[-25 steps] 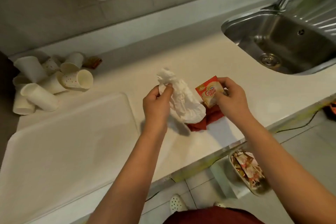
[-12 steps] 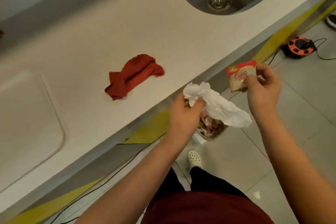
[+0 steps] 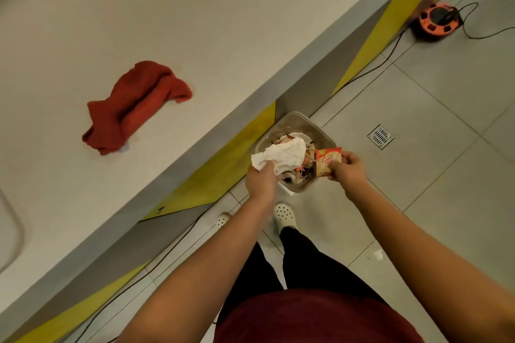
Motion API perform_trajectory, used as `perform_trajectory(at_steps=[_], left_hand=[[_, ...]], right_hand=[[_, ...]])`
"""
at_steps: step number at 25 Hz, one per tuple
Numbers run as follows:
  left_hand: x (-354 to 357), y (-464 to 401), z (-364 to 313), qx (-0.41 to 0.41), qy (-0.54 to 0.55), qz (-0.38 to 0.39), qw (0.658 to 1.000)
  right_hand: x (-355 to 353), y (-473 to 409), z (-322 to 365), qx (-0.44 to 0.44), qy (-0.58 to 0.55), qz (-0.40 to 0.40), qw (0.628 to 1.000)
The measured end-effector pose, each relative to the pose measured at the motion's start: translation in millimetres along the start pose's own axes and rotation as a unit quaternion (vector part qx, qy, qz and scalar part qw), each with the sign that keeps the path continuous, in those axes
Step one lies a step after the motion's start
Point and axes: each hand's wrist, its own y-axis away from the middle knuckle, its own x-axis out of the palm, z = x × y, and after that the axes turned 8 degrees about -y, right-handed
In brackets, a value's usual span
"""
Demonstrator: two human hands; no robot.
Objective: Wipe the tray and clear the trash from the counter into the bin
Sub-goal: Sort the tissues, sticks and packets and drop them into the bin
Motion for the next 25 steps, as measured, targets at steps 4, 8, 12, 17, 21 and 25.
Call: perform_trajectory(at_steps=[4,8,12,17,21,25], left_hand=[[20.1,-30.5,6.9,-0.030,-0.085,-0.012,0.996],[30.6,-40.7,-3.7,-0.011,-0.122,-0.005,0.992],[20.4,-27.2,-15.3,0.002,-0.249,0.144,0.958],[-1.4,-19.7,-14.0,-0.032,-0.335,0.200,0.920],[-7.9,-6.8,-24.5,-0.017,-0.304,0.202,0.931],[-12.0,23.5,-50.0,0.067,-0.267,0.206,0.939]], right_hand=[[13.7,-6.1,5.9,-0.016,0.026,0.001,1.000],[21.6,-7.6,12.1,-0.039,0.012,0.010,0.999],[24.7,-9.4,8.9,-0.044,0.069,0.040,0.996],[25.5,-8.9,-0.2,-0.029,0.125,0.067,0.990],[32.2,3.5,-1.4,-0.067,0.124,0.100,0.985],[38.0,32.8,25.0,-0.215,0.081,0.102,0.968]])
